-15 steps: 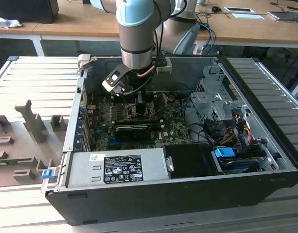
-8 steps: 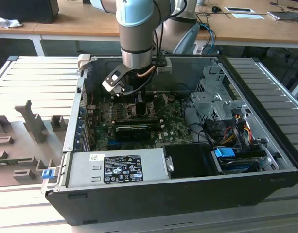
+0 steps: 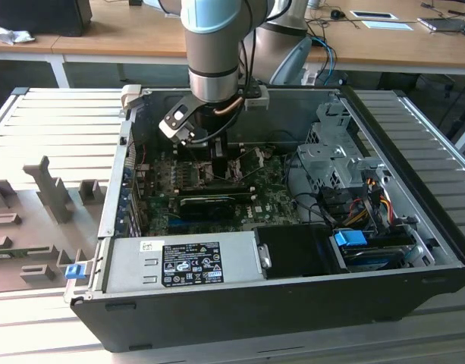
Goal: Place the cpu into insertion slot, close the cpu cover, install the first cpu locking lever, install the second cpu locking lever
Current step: 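Place the cpu into insertion slot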
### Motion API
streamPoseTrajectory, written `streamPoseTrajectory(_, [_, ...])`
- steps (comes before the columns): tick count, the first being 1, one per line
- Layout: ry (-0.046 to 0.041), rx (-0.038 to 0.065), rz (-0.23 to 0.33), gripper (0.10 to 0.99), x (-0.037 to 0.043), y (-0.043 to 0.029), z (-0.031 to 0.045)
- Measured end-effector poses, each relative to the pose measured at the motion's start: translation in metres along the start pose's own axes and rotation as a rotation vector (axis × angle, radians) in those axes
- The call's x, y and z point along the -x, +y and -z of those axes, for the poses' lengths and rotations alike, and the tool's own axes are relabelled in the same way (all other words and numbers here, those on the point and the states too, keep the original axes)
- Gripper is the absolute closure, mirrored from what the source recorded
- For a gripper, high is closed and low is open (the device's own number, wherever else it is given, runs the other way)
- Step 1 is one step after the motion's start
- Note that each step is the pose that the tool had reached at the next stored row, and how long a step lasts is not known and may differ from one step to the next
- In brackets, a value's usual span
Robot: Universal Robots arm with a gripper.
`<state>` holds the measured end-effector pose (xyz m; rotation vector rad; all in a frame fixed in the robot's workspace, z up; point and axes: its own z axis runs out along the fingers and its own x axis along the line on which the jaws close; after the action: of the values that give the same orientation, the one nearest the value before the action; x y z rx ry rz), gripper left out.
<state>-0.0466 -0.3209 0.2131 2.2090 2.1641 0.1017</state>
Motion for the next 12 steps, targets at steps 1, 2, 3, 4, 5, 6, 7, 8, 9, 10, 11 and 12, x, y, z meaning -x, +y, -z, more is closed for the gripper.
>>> streamPoseTrajectory(1, [0.0001,0.000,0.000,0.686,0.0000,0.0001,0.0012])
streamPoseTrajectory(2, [0.0000,0.000,0.000,0.745,0.0000,0.0002,0.0020])
streamPoseTrajectory(3, [0.0001,0.000,0.000,0.808,-0.0001,0.0002,0.0024])
streamPoseTrajectory(4, [0.0001,0.000,0.000,0.867,-0.0001,0.0002,0.0030])
streamPoseTrajectory(5, [0.0002,0.000,0.000,0.929,-0.0001,0.0003,0.0035])
streamPoseTrajectory(6, [0.0002,0.000,0.000,0.980,-0.0001,0.0003,0.0040])
streamPoseTrajectory(7, [0.0001,0.000,0.000,0.980,-0.0001,0.0004,0.0046])
streamPoseTrajectory(8, [0.0002,0.000,0.000,0.980,-0.0001,0.0005,0.0056])
streamPoseTrajectory(9, [0.0002,0.000,0.000,0.980,-0.0001,0.0005,0.0061])
streamPoseTrajectory(10, [0.0003,0.000,0.000,0.980,-0.0001,0.0005,0.0065])
streamPoseTrajectory(11, [-0.0001,-0.001,0.000,0.980,-0.0001,0.0006,0.0074])
streamPoseTrajectory(12, [-0.0001,-0.001,0.000,0.980,-0.0001,0.0007,0.0081])
